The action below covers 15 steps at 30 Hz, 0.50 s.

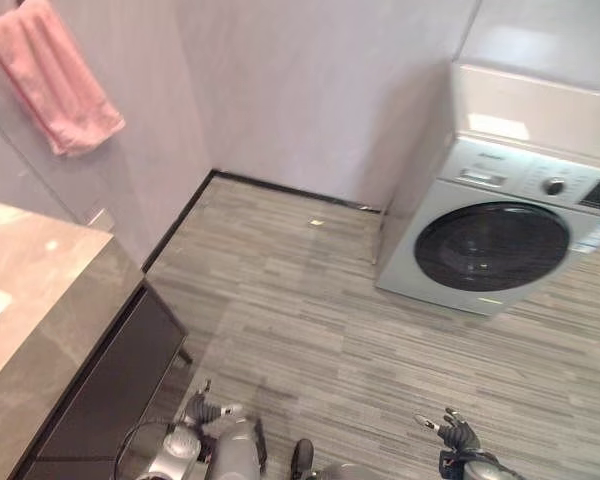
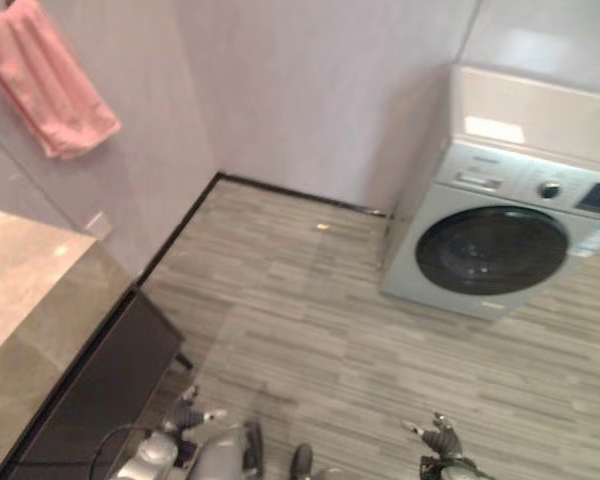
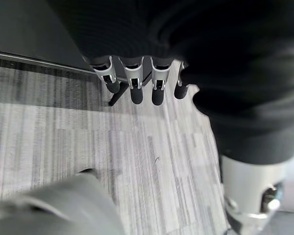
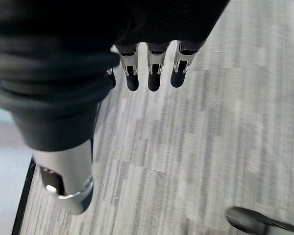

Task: Put brush and paste in cup on sink, flatten towel.

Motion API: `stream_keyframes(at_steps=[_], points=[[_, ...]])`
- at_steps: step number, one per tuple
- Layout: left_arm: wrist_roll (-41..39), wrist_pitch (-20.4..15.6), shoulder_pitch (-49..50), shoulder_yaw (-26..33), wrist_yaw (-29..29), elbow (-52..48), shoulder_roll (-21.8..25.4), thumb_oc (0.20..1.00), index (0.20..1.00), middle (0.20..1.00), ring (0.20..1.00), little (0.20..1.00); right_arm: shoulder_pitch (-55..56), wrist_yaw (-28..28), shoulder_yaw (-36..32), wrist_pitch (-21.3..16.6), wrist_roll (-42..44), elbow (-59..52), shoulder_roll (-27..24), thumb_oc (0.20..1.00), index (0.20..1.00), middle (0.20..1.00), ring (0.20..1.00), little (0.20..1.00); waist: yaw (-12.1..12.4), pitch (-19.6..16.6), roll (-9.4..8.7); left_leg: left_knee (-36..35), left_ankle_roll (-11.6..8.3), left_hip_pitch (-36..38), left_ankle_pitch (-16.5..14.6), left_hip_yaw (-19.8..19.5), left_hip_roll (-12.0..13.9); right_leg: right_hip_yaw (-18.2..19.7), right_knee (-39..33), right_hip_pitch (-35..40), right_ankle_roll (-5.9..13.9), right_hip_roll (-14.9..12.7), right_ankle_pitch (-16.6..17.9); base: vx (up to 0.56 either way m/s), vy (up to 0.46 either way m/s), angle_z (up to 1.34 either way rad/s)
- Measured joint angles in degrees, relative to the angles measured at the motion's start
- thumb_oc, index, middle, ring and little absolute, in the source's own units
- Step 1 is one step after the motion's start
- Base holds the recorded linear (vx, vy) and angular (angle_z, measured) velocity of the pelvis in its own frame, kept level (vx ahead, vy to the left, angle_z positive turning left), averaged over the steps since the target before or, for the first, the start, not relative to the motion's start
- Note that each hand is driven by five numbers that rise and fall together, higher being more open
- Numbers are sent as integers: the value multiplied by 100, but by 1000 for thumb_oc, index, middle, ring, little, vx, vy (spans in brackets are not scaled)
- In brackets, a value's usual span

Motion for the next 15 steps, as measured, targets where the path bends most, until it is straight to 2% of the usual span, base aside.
stream_keyframes(at_steps=[1, 2, 3, 4, 5, 6, 7, 9, 10, 11, 12, 13, 14, 15], points=[[1, -13, 7, 54, 15, 27, 21, 1000, 1000, 1000, 1000, 1000, -94, 10, -2, -1, -39, 7, 4, 1000, 1000, 1000, 1000, 1000, 125, 83, 46, -305, -4, 50, 161, -105, -39, 43, 33, 61, 106, 46, -103, 645, 54, -61], [3, -21, 26, 207, 42, 259, 2, 1000, 1000, 1000, 1000, 1000, -92, 12, -2, -11, -163, 93, -1, 1000, 1000, 1000, 1000, 1000, 221, 104, 176, -1040, -111, 194, 381, -76, 69, 35, 26, 223, 201, 197, -333, 331, 36, -56], [1, 7, 73, 289, 69, 323, 22, 1000, 1000, 1000, 1000, 1000, -64, 14, -7, -10, -183, 98, -4, 1000, 1000, 1000, 1000, 1000, 241, 143, 205, -1153, -106, 252, 492, -1, 84, 19, -5, 390, -38, 278, -270, 474, 52, -33], [3, 22, 103, 291, 67, 344, 48, 1000, 1000, 1000, 1000, 1000, -36, 12, -10, -10, -214, 106, -12, 1000, 1000, 1000, 1000, 1000, 227, 161, 237, -1033, -13, 236, 567, 184, 107, 16, -61, 557, -119, 336, -240, 487, 79, -6], [3, 20, 133, 290, 67, 333, 81, 1000, 1000, 1000, 1000, 1000, 33, 12, -8, -9, -222, 129, -2, 1000, 1000, 1000, 1000, 1000, 230, 163, 220, -896, 57, 235, 653, 243, 92, 24, -176, 744, -103, 350, -280, 490, 111, -4], [4, 19, 199, 404, 65, 299, 81, 1000, 1000, 1000, 1000, 1000, 60, 19, -5, 23, -290, 204, 9, 1000, 1000, 1000, 1000, 1000, 251, 156, 162, -607, 171, 262, 713, 499, 29, 99, -240, 938, -5, 343, -479, 494, 146, -16], [5, 20, 260, 452, 67, 277, 84, 1000, 1000, 1000, 1000, 1000, 99, 16, -6, 37, -384, 207, 23, 1000, 1000, 1000, 1000, 1000, 229, 127, 79, -453, 312, 263, 759, 513, -60, 194, -207, 1005, 58, 337, -561, 451, 151, -23], [10, 17, 261, 454, 64, 274, 86, 1000, 1000, 1000, 1000, 1000, 69, 29, -5, 46, -388, 256, 40, 1000, 1000, 1000, 1000, 1000, 245, 55, 78, -381, 469, 265, 850, 471, -250, 268, -126, 1049, 82, 326, -576, 430, 206, -19], [10, 17, 223, 456, 65, 337, 84, 1000, 1000, 1000, 1000, 1000, 9, 29, -11, 54, -386, 388, 92, 1000, 1000, 1000, 1000, 1000, 243, 20, -24, -330, 609, 303, 754, 573, -399, 395, -72, 1110, 191, 276, -645, 413, 260, -57], [13, 23, 338, 438, 59, 404, 88, 1000, 1000, 1000, 1000, 1000, 56, 33, -7, 84, -384, 294, 175, 1000, 1000, 1000, 1000, 1000, 260, -38, 40, -654, 1279, 901, 668, 802, -403, 440, 595, 1229, 382, 360, -767, 519, 376, -63], [24, 28, 356, 423, 60, 390, 102, 1000, 1000, 1000, 1000, 1000, 157, 42, 1, 84, -385, 167, 232, 1000, 1000, 1000, 1000, 1000, 256, -100, -1, -785, 1408, 1185, 562, 786, -439, 394, 1173, 1111, 535, 289, -774, 481, 377, -48], [50, 18, 351, 410, 58, 378, 104, 1000, 1000, 1000, 1000, 1000, 250, 49, 1, 79, -386, 75, 244, 1000, 1000, 1000, 1000, 1000, 246, -103, 6, -881, 1458, 1427, 512, 738, -469, 326, 1812, 957, 644, 216, -763, 474, 385, -2], [58, 16, 291, 397, 55, 361, 107, 1000, 1000, 1000, 1000, 1000, 268, 56, 3, 76, -389, 27, 232, 1000, 1000, 1000, 1000, 1000, 244, -105, 6, -866, 1404, 1615, 400, 699, -544, 311, 2687, 681, 772, 123, -668, 348, 282, 23], [73, 6, 285, 354, 41, 158, 144, 1000, 1000, 1000, 1000, 1000, 365, 61, -1, 91, -388, -16, 216, 1000, 1000, 1000, 1000, 1000, 210, -171, -2, -947, 1446, 1806, 164, 479, -733, 54, 4267, -44, 885, -328, -566, 381, 264, 49]])
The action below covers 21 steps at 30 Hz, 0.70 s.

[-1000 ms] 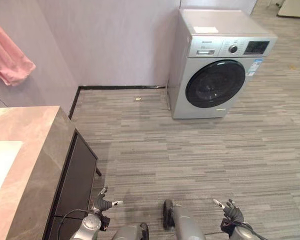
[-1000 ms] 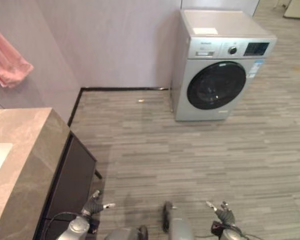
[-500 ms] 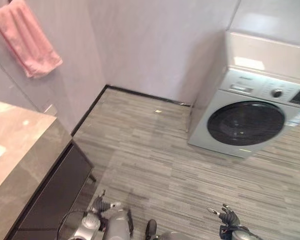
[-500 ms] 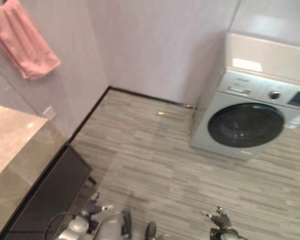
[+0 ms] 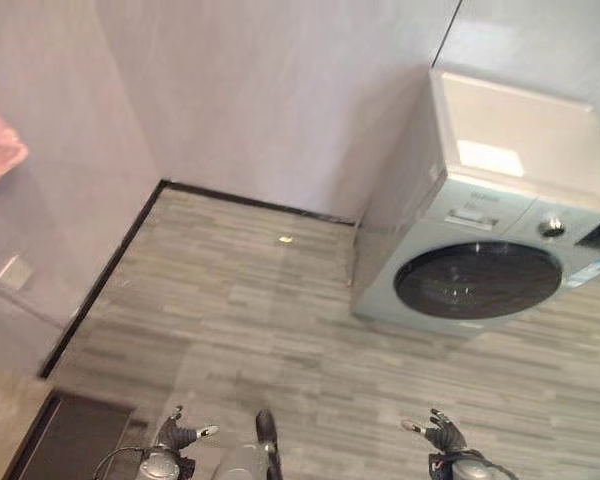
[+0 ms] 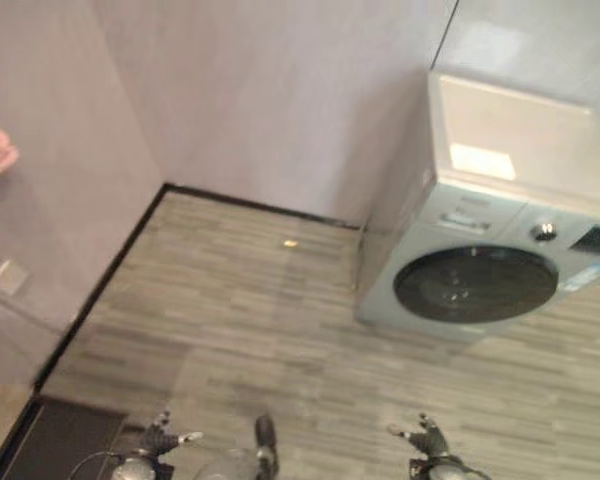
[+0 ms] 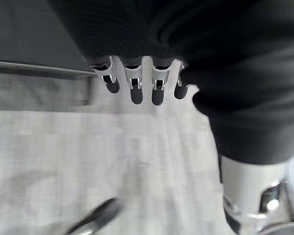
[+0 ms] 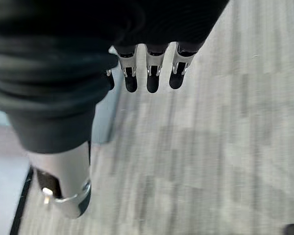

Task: Put brush and paste in cup on sink, flatten towel.

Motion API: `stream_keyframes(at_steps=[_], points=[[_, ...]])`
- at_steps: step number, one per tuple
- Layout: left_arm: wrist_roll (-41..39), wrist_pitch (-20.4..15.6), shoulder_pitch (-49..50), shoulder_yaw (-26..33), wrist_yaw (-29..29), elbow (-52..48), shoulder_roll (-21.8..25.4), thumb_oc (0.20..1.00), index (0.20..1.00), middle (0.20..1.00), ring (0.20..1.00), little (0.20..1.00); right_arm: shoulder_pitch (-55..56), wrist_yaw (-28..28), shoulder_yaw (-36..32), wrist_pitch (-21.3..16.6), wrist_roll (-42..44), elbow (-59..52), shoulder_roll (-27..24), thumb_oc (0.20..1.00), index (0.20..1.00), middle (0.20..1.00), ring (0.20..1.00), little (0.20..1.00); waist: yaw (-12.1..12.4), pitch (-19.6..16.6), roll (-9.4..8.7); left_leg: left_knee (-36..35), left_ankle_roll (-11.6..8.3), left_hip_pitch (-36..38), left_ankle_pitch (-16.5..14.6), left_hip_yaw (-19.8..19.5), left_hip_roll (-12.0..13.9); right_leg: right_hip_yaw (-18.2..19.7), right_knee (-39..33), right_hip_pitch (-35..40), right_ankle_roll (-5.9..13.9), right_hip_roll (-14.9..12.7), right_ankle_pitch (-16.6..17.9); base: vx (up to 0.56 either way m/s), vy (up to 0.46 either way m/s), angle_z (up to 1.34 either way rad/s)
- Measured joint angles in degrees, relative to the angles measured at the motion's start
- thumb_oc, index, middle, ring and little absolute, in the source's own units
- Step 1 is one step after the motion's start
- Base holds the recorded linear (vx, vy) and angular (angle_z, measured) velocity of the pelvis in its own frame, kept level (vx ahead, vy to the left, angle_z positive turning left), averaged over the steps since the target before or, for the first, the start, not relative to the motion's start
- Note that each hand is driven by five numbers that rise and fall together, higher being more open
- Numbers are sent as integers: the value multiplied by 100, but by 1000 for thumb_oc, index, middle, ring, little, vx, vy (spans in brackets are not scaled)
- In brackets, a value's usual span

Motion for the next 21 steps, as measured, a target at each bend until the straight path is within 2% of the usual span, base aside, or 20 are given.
stream_keyframes(at_steps=[1, 2, 3, 5, 6, 7, 8, 9, 10, 11, 12, 13, 15, 16, 17, 18, 20, 21], points=[[15, -21, -76, -40, -2, -91, -4, 1000, 1000, 1000, 1000, 1000, 34, -6, -5, 3, 1, 17, -15, 1000, 1000, 1000, 1000, 1000, -14, -21, -29, 33, 41, 113, -103, -112, -178, -87, 641, -313, -8, -353, -15, 495, 239, 77], [64, -24, -135, -158, -14, -154, -4, 1000, 1000, 1000, 1000, 1000, 29, -1, 0, 23, 1, 39, -22, 1000, 1000, 1000, 1000, 1000, -12, -72, 28, 61, 25, 230, -160, -266, -289, -14, 904, -599, -22, -662, -61, 350, 135, 73], [103, -39, -169, -186, -13, -218, -24, 1000, 1000, 1000, 1000, 1000, 15, -1, -8, 24, 3, 22, -16, 1000, 1000, 1000, 1000, 1000, -9, -76, 157, 49, 32, 312, -268, -455, -285, 68, 961, -744, -55, -608, -85, 358, 115, 76], [114, -33, -317, -220, -18, -181, -59, 1000, 1000, 1000, 1000, 1000, -16, 73, 19, 25, 5, 1, 7, 1000, 1000, 1000, 1000, 1000, -165, -70, 489, 3, 12, 521, -253, -828, -181, 574, 594, -1149, -29, -343, -338, 360, 88, 98], [114, -46, -367, -208, -12, -165, -53, 1000, 1000, 1000, 1000, 1000, -48, 98, 4, 21, 8, -34, 0, 1000, 1000, 1000, 1000, 1000, -119, -72, 588, -27, 149, 581, -376, -1056, -114, 631, 513, -1344, -97, -240, -435, 389, 41, 100], [113, -36, -450, -166, -7, -4, -59, 1000, 1000, 1000, 1000, 1000, -67, 109, 4, -7, 9, -114, 0, 1000, 1000, 1000, 1000, 1000, -181, -8, 745, -105, -30, 767, -404, -1304, 8, 478, -88, -1641, -283, -166, -566, 335, -15, 65], [118, -29, -449, -196, -10, 44, -45, 1000, 1000, 1000, 1000, 1000, -36, 136, 16, -10, 9, -204, 2, 1000, 1000, 1000, 1000, 1000, -242, -5, 751, -99, -13, 821, -425, -1496, 23, 538, -320, -1871, -277, -96, -550, 462, -28, 118], [148, -25, -453, -210, -15, 150, -59, 1000, 1000, 1000, 1000, 1000, 24, 139, 61, -17, 11, -236, 5, 1000, 1000, 1000, 1000, 1000, -390, 38, 697, -84, -1, 995, -477, -1818, 42, 771, -805, -2207, -255, 65, -451, 429, -56, 104], [165, -37, -459, -206, -15, 209, -68, 1000, 1000, 1000, 1000, 1000, 75, 140, 60, -20, 15, -234, -11, 1000, 1000, 1000, 1000, 1000, -417, 60, 676, -79, 35, 1086, -595, -1942, 81, 859, -1098, -2431, -227, 175, -308, 568, -107, 137], [220, -44, -372, -228, -43, 294, -32, 1000, 1000, 1000, 1000, 1000, 103, 134, 73, -13, 17, -115, 38, 1000, 1000, 1000, 1000, 1000, -481, 58, 530, -78, -165, 1257, -700, -1972, 55, 1064, -2003, -2474, -66, 188, 106, 440, -90, 110], [246, -65, -389, -269, -51, 388, -21, 1000, 1000, 1000, 1000, 1000, 198, 132, 78, -14, 18, -72, 59, 1000, 1000, 1000, 1000, 1000, -534, 57, 430, -95, -192, 1360, -798, -2104, 35, 1267, -2377, -2592, -1, 178, 315, 569, -131, 163], [330, -66, -450, -319, -56, 672, -49, 1000, 1000, 1000, 1000, 1000, 308, 136, 97, -11, 22, 4, 80, 1000, 1000, 1000, 1000, 1000, -665, -8, 253, -25, -383, 1412, -1021, -2587, 73, 1736, -2954, -2546, 93, 162, 531, 258, -67, 159], [393, -54, -296, -508, -104, 779, -23, 1000, 1000, 1000, 1000, 1000, 512, 169, 8, -7, 43, 164, 186, 1000, 1000, 1000, 1000, 1000, -781, -55, -60, 91, -556, 1663, -1175, -2934, 17, 2054, -2991, -2270, 136, 22, 540, 372, -126, 161], [440, -49, -187, -661, -119, 762, -85, 1000, 1000, 1000, 1000, 1000, 653, 192, -114, -10, 80, 233, 193, 1000, 1000, 1000, 1000, 1000, -794, -47, -56, 508, -867, 1721, -1405, -2815, 95, 2069, -2929, -2037, 26, 111, 1071, 366, -138, 110], [450, -55, -145, -667, -121, 761, -131, 1000, 1000, 1000, 1000, 1000, 599, 218, -126, -10, 137, 291, 170, 1000, 1000, 1000, 1000, 1000, -769, -50, -13, 743, -919, 1693, -1420, -2764, 170, 2039, -2858, -1951, 11, 176, 1080, 333, -141, 108], [490, -58, -121, -681, -122, 777, -177, 1000, 1000, 1000, 1000, 1000, 532, 239, -121, -18, 219, 405, 148, 1000, 1000, 1000, 1000, 1000, -789, -73, 32, 1335, -1123, 1461, -1453, -2761, 244, 1941, -2934, -1773, -214, 213, 1161, 161, -101, 66], [493, -68, -113, -677, -117, 731, -204, 1000, 1000, 1000, 1000, 1000, 373, 240, -114, -26, 237, 401, 90, 1000, 1000, 1000, 1000, 1000, -694, -78, 98, 2053, -1375, 1149, -1373, -2758, 336, 1778, -3093, -1562, -560, 258, 1302, 197, -142, 51], [491, -73, -173, -644, -100, 699, -232, 1000, 1000, 1000, 1000, 1000, 124, 228, -44, -27, 235, 412, 36, 1000, 1000, 1000, 1000, 1000, -643, -78, 136, 3044, -1858, 645, -1139, -2780, 377, 1595, -3333, -1343, -843, 261, 1375, 177, -140, 45]])
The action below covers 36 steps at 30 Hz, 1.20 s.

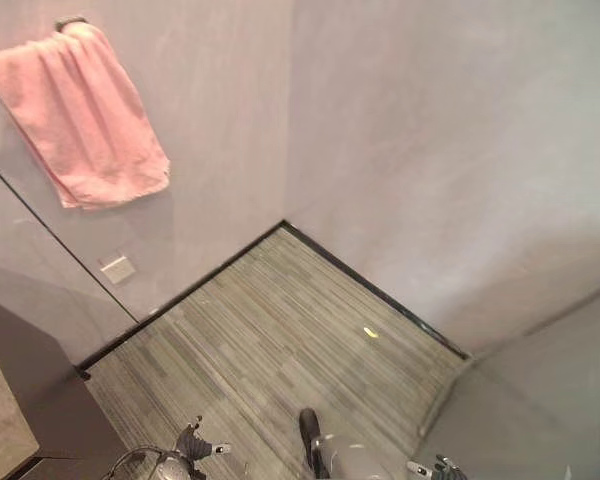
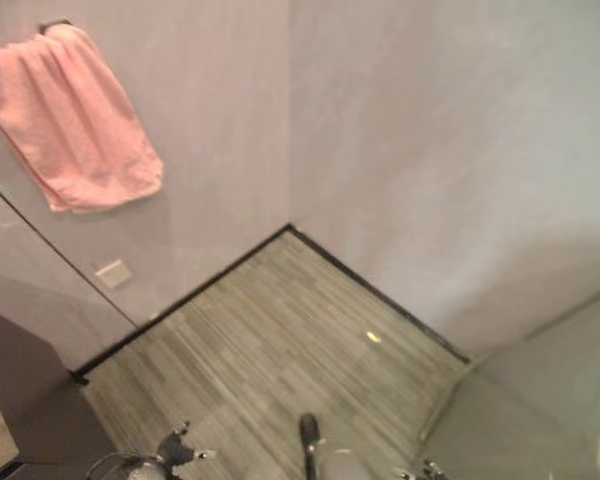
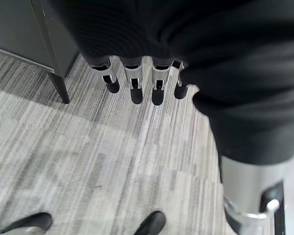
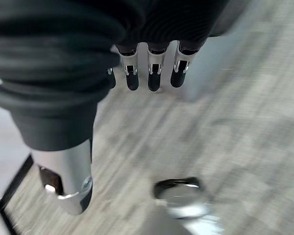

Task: Put brush and paste in cup on sink, flatten towel.

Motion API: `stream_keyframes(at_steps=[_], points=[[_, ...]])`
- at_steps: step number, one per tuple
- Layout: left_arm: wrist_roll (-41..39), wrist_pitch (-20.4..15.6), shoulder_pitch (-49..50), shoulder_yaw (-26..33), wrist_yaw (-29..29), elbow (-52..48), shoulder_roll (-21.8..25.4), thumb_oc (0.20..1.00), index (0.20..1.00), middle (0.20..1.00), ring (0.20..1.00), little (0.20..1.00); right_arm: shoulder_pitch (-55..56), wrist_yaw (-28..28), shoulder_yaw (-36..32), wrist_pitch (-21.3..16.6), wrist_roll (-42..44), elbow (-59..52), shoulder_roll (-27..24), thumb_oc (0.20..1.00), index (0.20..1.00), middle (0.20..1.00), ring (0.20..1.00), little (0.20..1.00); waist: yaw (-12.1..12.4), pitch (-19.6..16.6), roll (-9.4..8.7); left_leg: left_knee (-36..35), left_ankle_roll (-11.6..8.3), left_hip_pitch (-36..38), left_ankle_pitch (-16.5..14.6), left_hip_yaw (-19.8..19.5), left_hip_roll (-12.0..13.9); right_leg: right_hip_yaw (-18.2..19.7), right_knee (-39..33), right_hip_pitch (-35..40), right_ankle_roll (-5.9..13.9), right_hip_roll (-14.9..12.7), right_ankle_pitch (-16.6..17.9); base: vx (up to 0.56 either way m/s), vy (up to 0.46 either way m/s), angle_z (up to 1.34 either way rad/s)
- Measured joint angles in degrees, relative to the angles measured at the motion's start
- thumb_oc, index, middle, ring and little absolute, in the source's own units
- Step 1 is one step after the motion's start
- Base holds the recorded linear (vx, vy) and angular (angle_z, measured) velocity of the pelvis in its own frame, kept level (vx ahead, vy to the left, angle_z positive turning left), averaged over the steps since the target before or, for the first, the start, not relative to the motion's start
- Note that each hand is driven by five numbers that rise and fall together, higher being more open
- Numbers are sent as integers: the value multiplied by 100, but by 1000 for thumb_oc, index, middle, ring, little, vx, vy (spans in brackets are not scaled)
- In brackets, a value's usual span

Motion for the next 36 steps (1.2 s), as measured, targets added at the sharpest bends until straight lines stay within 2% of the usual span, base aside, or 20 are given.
stream_keyframes(at_steps=[2, 4, 5, 7, 8, 10, 11, 13, 14, 17, 19, 20, 21, 22, 26, 28, 29, 30, 33, 36], points=[[-1, -59, -168, -8, 6, -14, -49, 1000, 1000, 1000, 1000, 1000, -215, -11, 88, -89, -32, -51, -87, 1000, 1000, 1000, 1000, 1000, 86, 21, 34, 800, -31, -669, 35, 78, -74, -184, -247, 178, -301, -10, -9, 222, -134, 50], [-2, -69, -392, -9, 8, -24, -48, 1000, 1000, 1000, 1000, 1000, -324, -41, 217, -77, -83, -48, -151, 1000, 1000, 1000, 1000, 1000, 0, 146, 53, 1021, 38, -1162, -5, 688, 157, -503, -544, 430, -341, -24, -11, 157, -14, 90], [-9, -74, -573, 0, 22, -116, 3, 1000, 1000, 1000, 1000, 1000, -325, -70, 204, -82, -114, -65, -114, 1000, 1000, 1000, 1000, 1000, 4, 198, -45, 403, 155, -1330, -66, 1319, 277, -727, -732, 628, -409, -122, -27, 207, 55, 103], [-12, -76, -605, -6, 40, -227, 9, 1000, 1000, 1000, 1000, 1000, -316, -122, 194, -89, -114, -77, -115, 1000, 1000, 1000, 1000, 1000, -14, 220, -70, -346, 196, -1361, -43, 1818, 356, -909, -839, 750, -442, -175, -111, 200, 92, 78], [-15, -83, -617, -3, 63, -222, 12, 1000, 1000, 1000, 1000, 1000, -268, -144, 210, -86, -120, -180, -95, 1000, 1000, 1000, 1000, 1000, -2, 209, -81, -1216, 355, -1363, 78, 2074, 359, -1029, -973, 807, -424, -253, -147, 212, 125, 51], [-23, -75, -553, 6, 116, -221, 34, 1000, 1000, 1000, 1000, 1000, -299, -143, 242, -92, -229, -228, -83, 1000, 1000, 1000, 1000, 1000, 28, 233, -32, -2331, 431, -1341, 564, 2016, 402, -1045, -1045, 844, -369, -264, -147, 330, 197, 22], [-74, -74, -481, 7, 130, -170, 59, 1000, 1000, 1000, 1000, 1000, -307, -156, 305, -85, -236, -227, -66, 1000, 1000, 1000, 1000, 1000, 30, 266, 47, -2882, 245, -1372, 1077, 1887, 578, -1054, -1213, 983, -293, -224, -149, 426, 272, 13], [-81, -75, -510, 2, 135, -57, 54, 1000, 1000, 1000, 1000, 1000, -376, -185, 345, -86, -270, -153, -60, 1000, 1000, 1000, 1000, 1000, 54, 317, 143, -3138, 13, -1472, 1401, 1934, 905, -1081, -1336, 1130, -205, -178, -207, 416, 297, 9], [-124, -73, -522, 42, 141, 7, 59, 1000, 1000, 1000, 1000, 1000, -447, -228, 422, -74, -420, 15, -57, 1000, 1000, 1000, 1000, 1000, 66, 351, 244, -3527, -120, -1552, 1616, 2295, 1307, -1126, -1331, 1218, -136, -130, -277, 416, 311, 0], [-124, -67, -414, 74, 140, 11, 60, 1000, 1000, 1000, 1000, 1000, -453, -267, 409, -49, -582, 122, -101, 1000, 1000, 1000, 1000, 1000, 103, 357, 413, -3438, -124, -1454, 1771, 2516, 1583, -1101, -1343, 1587, -2, -137, -485, 412, 368, -11], [-105, -67, -390, 42, 138, 154, 43, 1000, 1000, 1000, 1000, 1000, -433, -264, 379, 0, -688, 419, -139, 1000, 1000, 1000, 1000, 1000, 163, 176, 500, -3245, -49, -1245, 1746, 2328, 1289, -968, -1261, 1805, 172, -351, -683, 381, 410, -31], [-105, -69, -380, 47, 143, 178, 37, 1000, 1000, 1000, 1000, 1000, -409, -267, 309, 1, -687, 420, -145, 1000, 1000, 1000, 1000, 1000, 171, 129, 536, -3244, 158, -1184, 1907, 2248, 1172, -945, -1122, 1803, 240, -435, -812, 384, 515, -13], [-101, -65, -386, 45, 139, 183, 96, 1000, 1000, 1000, 1000, 1000, -363, -263, 263, 14, -686, 385, -93, 1000, 1000, 1000, 1000, 1000, 168, 86, 421, -3130, 475, -1067, 1902, 2341, 870, -919, -806, 1795, 452, -765, -986, 262, 383, -15], [-76, -65, -385, 57, 137, 167, 103, 1000, 1000, 1000, 1000, 1000, -376, -257, 257, 26, -683, 319, -90, 1000, 1000, 1000, 1000, 1000, 188, 68, 402, -3207, 613, -922, 1789, 2437, 731, -884, -434, 1672, 529, -911, -1038, 239, 404, -18], [-57, -72, -344, 5, 134, -155, 337, 1000, 1000, 1000, 1000, 1000, -272, -243, 433, 76, -679, -325, 90, 1000, 1000, 1000, 1000, 1000, 186, -70, 294, -3181, 1022, -636, 1487, 2669, 280, -756, 1790, 751, 491, -1501, -1264, 170, 320, -5], [-56, -71, -398, -27, 131, -404, 435, 1000, 1000, 1000, 1000, 1000, -431, -222, 550, 68, -678, -433, 182, 1000, 1000, 1000, 1000, 1000, 186, -94, 269, -3125, 1191, -570, 1323, 2659, 88, -585, 2284, 575, 618, -1601, -1006, 254, 276, 15], [-1, -79, -493, -55, 130, -508, 437, 1000, 1000, 1000, 1000, 1000, -482, -177, 553, 43, -679, -539, 184, 1000, 1000, 1000, 1000, 1000, 150, -58, 343, -3231, 1357, -423, 1175, 2448, 22, -230, 2620, 466, 810, -1348, -1217, 260, 242, 33], [28, -86, -506, -80, 125, -440, 430, 1000, 1000, 1000, 1000, 1000, -493, -166, 558, 8, -679, -547, 199, 1000, 1000, 1000, 1000, 1000, 147, -47, 370, -3283, 1329, -329, 1199, 2370, 0, -137, 2671, 478, 885, -1182, -1365, 252, 220, 41], [60, -74, -429, -130, 124, -414, 446, 1000, 1000, 1000, 1000, 1000, -547, -158, 619, -1, -678, -574, 219, 1000, 1000, 1000, 1000, 1000, 112, -64, 379, -3332, 1401, -114, 1116, 2316, -80, -239, 2621, 87, 735, -672, -1607, 268, 151, 26], [70, -66, -286, -202, 103, -228, 269, 1000, 1000, 1000, 1000, 1000, -543, -169, 626, 17, -679, -331, 199, 1000, 1000, 1000, 1000, 1000, -42, -38, 447, -3459, 1377, 112, 1008, 2118, -97, -559, 1323, -120, 692, -352, -1404, 257, 40, 39]])
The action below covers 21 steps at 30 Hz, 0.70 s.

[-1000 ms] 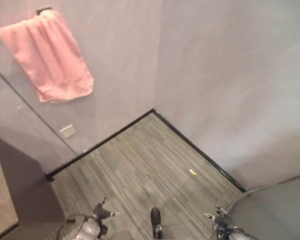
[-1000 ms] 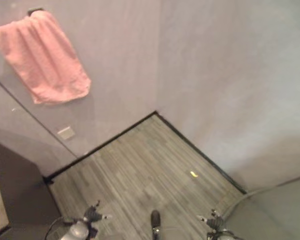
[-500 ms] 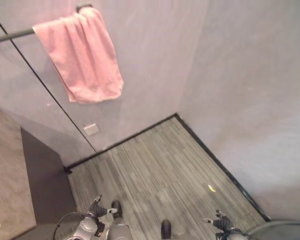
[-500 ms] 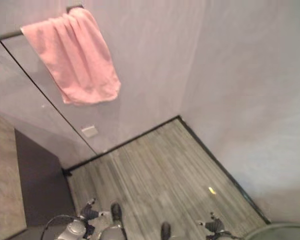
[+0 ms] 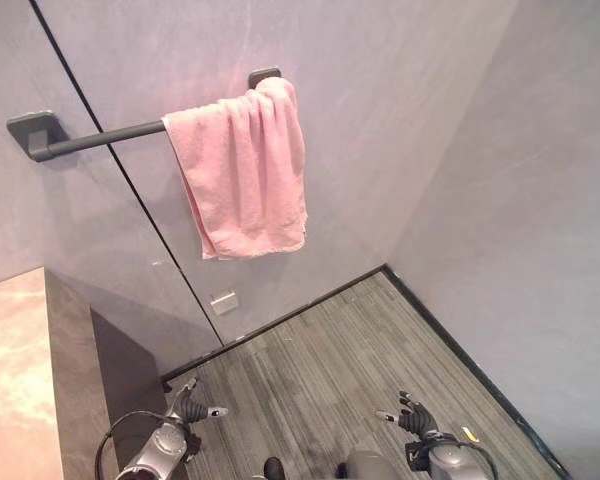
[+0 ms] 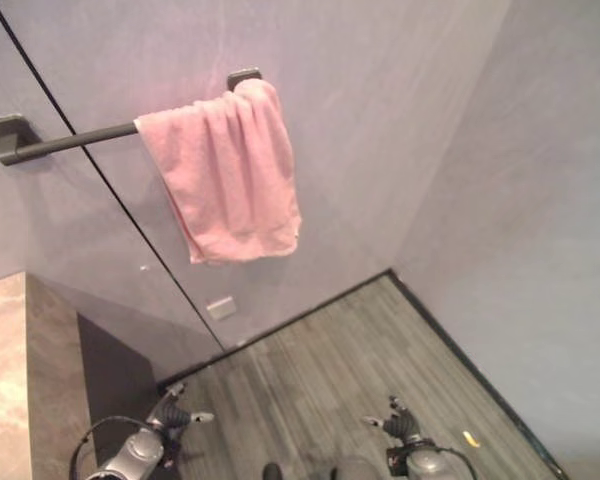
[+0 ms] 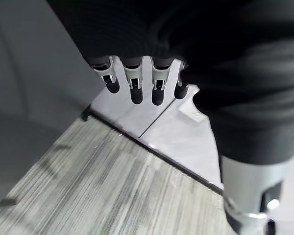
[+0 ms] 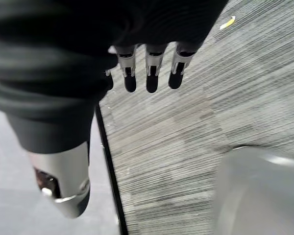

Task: Put brush and paste in cup on sink, flatten towel.

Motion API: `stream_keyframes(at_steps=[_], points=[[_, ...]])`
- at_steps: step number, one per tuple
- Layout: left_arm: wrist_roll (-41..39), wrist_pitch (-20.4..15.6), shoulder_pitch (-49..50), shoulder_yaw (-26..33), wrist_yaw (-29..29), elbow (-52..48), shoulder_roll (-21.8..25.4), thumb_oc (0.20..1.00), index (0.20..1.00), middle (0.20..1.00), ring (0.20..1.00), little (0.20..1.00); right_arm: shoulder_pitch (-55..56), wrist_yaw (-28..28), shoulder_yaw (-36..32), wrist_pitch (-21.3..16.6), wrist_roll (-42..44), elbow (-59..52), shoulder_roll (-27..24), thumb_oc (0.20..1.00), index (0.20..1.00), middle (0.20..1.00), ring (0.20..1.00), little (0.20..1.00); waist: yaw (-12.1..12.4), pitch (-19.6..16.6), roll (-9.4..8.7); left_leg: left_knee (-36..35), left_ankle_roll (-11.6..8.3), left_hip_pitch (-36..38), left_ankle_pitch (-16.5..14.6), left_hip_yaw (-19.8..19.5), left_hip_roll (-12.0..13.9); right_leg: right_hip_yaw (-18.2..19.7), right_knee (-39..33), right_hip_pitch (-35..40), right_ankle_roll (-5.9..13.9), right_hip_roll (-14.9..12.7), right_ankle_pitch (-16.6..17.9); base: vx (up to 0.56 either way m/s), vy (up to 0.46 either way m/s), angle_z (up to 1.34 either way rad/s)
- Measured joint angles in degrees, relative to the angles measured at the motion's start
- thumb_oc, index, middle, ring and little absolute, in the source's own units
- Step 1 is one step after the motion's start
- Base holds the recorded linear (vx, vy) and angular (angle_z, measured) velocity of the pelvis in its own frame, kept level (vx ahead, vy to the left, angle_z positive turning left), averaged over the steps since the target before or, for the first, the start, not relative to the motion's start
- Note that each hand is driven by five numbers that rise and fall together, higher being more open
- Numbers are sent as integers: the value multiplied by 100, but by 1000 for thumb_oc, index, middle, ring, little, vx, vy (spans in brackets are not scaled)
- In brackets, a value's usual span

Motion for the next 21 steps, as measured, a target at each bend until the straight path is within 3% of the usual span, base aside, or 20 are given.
stream_keyframes(at_steps=[1, 4, 6, 8, 9, 10, 12, 13, 14, 16, 17, 19, 21], points=[[3, 1, 52, -21, 1, 9, -10, 1000, 1000, 1000, 1000, 1000, 85, -5, -7, 3, 0, 13, -14, 1000, 1000, 1000, 1000, 1000, -11, -32, -58, -42, -10, 74, -37, -11, -31, -27, -234, -97, -68, -5, 158, 300, 0, 28], [48, -1, 72, -49, -28, 219, -140, 1000, 1000, 1000, 1000, 1000, 146, -93, -110, 12, 8, 195, -44, 1000, 1000, 1000, 1000, 1000, -115, -33, -80, -5, -32, 275, -300, -411, -33, -16, -1430, -204, 49, -86, 925, 351, -35, 39], [55, 1, 91, -51, -64, 238, -184, 1000, 1000, 1000, 1000, 1000, 204, -94, -149, 13, 7, 252, -51, 1000, 1000, 1000, 1000, 1000, -227, -49, -135, 15, -240, 506, -412, -636, -5, -75, -1854, -127, 109, -220, 1350, 268, -77, 67], [76, -5, 95, -89, -91, 240, -173, 1000, 1000, 1000, 1000, 1000, 357, -92, -143, 17, 8, 330, -30, 1000, 1000, 1000, 1000, 1000, -313, -109, -293, 63, -370, 719, -543, -932, -40, 136, -1817, 139, 151, -322, 1505, 244, -109, 87], [80, -8, 93, -106, -94, 233, -200, 1000, 1000, 1000, 1000, 1000, 431, -89, -153, 17, 7, 351, -52, 1000, 1000, 1000, 1000, 1000, -287, -128, -268, 54, -486, 871, -644, -1020, 50, 103, -1738, 207, -75, -276, 1770, 298, -159, 63], [80, -5, 141, -89, -95, 271, -319, 1000, 1000, 1000, 1000, 1000, 362, -87, -153, 29, 4, 544, -125, 1000, 1000, 1000, 1000, 1000, -176, -226, -29, 220, -656, 950, -753, -973, 322, -52, -1754, 397, -358, -7, 1576, 274, -175, 31], [71, 0, 181, 14, -102, 269, -333, 1000, 1000, 1000, 1000, 1000, 133, -68, -148, 48, -3, 558, -157, 1000, 1000, 1000, 1000, 1000, -103, -260, 22, 758, -709, 751, -757, -1000, 463, -139, -2102, 657, -416, 88, 1536, 266, -216, 18], [52, 2, 160, 43, -99, 266, -312, 1000, 1000, 1000, 1000, 1000, 105, -66, -141, 46, -4, 534, -169, 1000, 1000, 1000, 1000, 1000, -98, -267, -99, 1296, -803, 512, -740, -1015, 436, -145, -2345, 864, -424, 51, 1635, 131, -171, 27], [28, -1, 134, 40, -99, 277, -325, 1000, 1000, 1000, 1000, 1000, 65, -64, -140, 43, -4, 446, -236, 1000, 1000, 1000, 1000, 1000, -19, -280, -193, 2103, -1044, 107, -754, -1020, 445, -192, -2496, 999, -673, 34, 1683, 116, -192, 23], [28, -2, 118, 25, -101, 284, -352, 1000, 1000, 1000, 1000, 1000, 22, -68, -140, 29, -3, 423, -301, 1000, 1000, 1000, 1000, 1000, 8, -271, -235, 2697, -1182, -210, -704, -1039, 476, -239, -2543, 1068, -761, 41, 1667, 83, -125, 22], [18, 3, 58, 19, -96, 240, -371, 1000, 1000, 1000, 1000, 1000, 20, -72, -72, 14, -2, 290, -446, 1000, 1000, 1000, 1000, 1000, 52, -225, -320, 3786, -1474, -857, -573, -1075, 517, -404, -2590, 1085, -908, 4, 1594, 97, -26, 43], [-16, 3, -20, 33, -91, 230, -331, 1000, 1000, 1000, 1000, 1000, -50, -70, -75, 19, 1, 315, -503, 1000, 1000, 1000, 1000, 1000, 50, -132, -417, 3817, -1447, -1185, -584, -747, 605, -506, -2659, 1164, -976, -51, 1539, 198, 51, 52], [-27, 4, -52, 42, -78, 190, -300, 1000, 1000, 1000, 1000, 1000, 27, -84, -97, 19, 7, 294, -527, 1000, 1000, 1000, 1000, 1000, 33, -77, -467, 2909, -1419, -1102, -559, -209, 867, -674, -2705, 1250, -1023, -36, 1441, 200, 118, 40]])
